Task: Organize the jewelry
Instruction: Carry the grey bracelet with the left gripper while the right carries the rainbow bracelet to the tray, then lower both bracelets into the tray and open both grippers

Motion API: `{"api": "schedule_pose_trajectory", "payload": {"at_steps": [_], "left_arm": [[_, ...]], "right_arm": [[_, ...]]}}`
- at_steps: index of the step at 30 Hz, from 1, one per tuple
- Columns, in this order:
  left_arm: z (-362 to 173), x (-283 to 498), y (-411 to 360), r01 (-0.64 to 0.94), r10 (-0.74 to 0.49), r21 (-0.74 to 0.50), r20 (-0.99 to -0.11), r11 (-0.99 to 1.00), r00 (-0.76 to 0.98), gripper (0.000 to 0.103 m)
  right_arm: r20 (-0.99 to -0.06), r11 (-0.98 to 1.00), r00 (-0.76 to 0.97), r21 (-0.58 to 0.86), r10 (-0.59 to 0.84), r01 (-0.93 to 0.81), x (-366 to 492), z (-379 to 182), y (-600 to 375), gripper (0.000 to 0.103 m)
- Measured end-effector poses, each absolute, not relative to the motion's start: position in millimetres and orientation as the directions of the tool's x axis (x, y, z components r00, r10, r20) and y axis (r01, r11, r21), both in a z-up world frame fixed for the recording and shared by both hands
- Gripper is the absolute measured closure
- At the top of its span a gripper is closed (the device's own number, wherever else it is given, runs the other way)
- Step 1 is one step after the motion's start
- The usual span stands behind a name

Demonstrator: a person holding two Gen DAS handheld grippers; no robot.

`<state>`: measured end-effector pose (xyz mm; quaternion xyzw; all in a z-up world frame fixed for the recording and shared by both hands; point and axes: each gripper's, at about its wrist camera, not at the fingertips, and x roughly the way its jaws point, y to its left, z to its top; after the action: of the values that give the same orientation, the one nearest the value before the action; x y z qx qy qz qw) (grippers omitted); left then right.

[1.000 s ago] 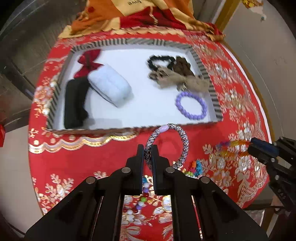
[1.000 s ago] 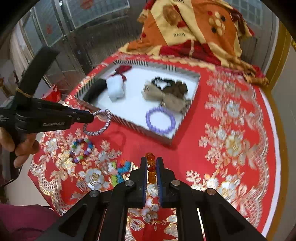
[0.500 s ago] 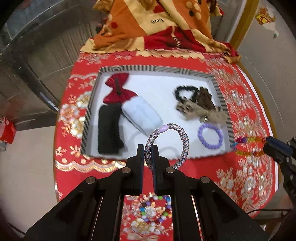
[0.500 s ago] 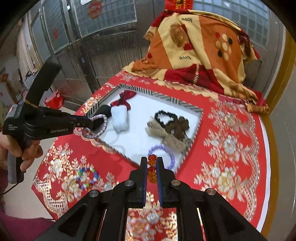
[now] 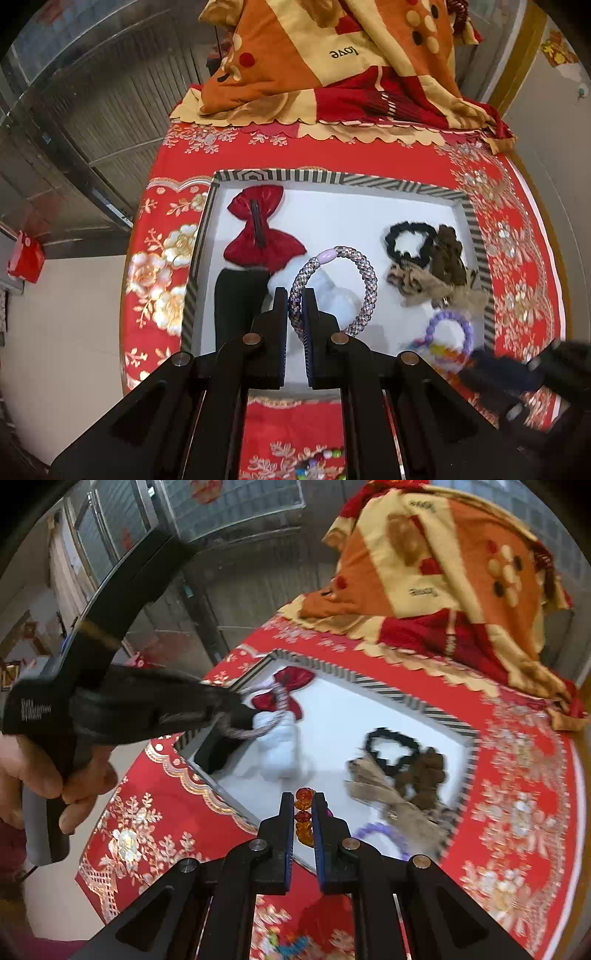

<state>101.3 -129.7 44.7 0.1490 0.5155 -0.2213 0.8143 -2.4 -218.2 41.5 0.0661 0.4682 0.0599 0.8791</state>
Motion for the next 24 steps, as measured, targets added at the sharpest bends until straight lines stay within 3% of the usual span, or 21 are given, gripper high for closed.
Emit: {"api": "schedule_pose_trajectory", "payload": {"at_steps": [4,12,22,24], "left_arm": [[40,115,-143,0.518,-0.198,0.02,-0.91,0.855,0.364,0.097],[15,143,-175,0.519,-0.189,-0.005,-0.934,0.855,0.302,0.097],[-26,171,-205,0.492,-0.131,0.012,-0.958,0.871,0.255,0.097],[-32,175,-204,0.484,-0.121,0.016,-0.961,0.875,0.251,0.097]], "right_arm": [[-0.817,0.976,0.539,0.211,0.206,-0.053,11,28,-220,0.094],[-0.853,0.953,0.476,0.289,0.213,0.092,20,-23,-266,0.094],[-0.857,0.942,0.461,0.314,0.23,0.114,27,-37,-274,0.094],[-0.855,0.948,0.467,0.302,0.224,0.1,26,-34,-271,0.089]]}}
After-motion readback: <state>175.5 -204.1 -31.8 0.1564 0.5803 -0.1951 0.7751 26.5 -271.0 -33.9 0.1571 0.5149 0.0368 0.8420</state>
